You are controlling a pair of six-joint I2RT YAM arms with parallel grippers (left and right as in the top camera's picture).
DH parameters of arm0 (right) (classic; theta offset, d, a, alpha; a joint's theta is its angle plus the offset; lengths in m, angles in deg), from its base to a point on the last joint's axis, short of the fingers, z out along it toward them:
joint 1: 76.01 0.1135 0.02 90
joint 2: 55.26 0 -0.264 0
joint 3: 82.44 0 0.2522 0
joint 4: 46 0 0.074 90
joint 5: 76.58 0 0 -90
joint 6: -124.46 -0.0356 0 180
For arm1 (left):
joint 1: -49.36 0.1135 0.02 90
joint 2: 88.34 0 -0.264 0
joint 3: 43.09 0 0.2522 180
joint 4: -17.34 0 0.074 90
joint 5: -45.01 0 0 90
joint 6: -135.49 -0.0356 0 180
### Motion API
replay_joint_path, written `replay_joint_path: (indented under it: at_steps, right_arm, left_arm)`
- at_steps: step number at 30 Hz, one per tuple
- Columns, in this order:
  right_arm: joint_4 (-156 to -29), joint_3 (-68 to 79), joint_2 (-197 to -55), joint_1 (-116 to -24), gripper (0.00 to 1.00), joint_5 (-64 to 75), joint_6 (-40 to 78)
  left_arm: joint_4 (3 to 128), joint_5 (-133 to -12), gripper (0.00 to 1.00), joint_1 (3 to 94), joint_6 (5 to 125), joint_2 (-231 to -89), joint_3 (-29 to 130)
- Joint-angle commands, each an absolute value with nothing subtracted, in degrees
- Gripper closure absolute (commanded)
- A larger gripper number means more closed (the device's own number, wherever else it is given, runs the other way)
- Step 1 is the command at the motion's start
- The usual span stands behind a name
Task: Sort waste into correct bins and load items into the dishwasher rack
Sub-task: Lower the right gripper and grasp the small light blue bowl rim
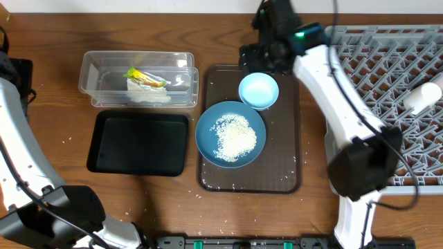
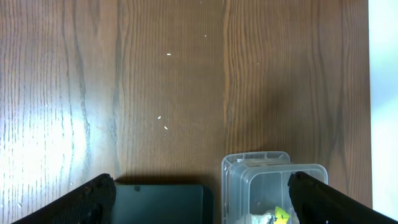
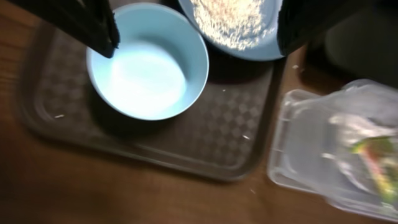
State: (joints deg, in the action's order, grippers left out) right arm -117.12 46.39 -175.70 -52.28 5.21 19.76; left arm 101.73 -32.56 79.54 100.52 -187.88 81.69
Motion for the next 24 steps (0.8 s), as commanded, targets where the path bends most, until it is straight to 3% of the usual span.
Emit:
replay_joint_path:
  at_steps: [1, 4, 12, 24]
  right_arm:
    - [-116.47, 46.80, -180.55, -50.40, 0.31, 6.83, 17.27]
    - [-116.03, 46.80, -182.56, -49.11, 0.41, 7.55, 14.67]
    - [-115.53, 46.71, -184.97, -44.35, 0.44, 21.35, 6.69]
    - [-113.39, 46.71, -191.31, -42.62, 0.55, 21.83, 3.19]
  left_arm:
    - [102.04, -31.43, 0.08, 79.67, 99.75, -188.26, 81.62]
    - [102.04, -31.43, 0.08, 79.67, 99.75, -188.26, 81.62]
    - [102.04, -31.43, 0.08, 79.67, 99.75, -188.26, 81.62]
    - [102.04, -31.43, 0.08, 79.67, 99.75, -188.26, 81.62]
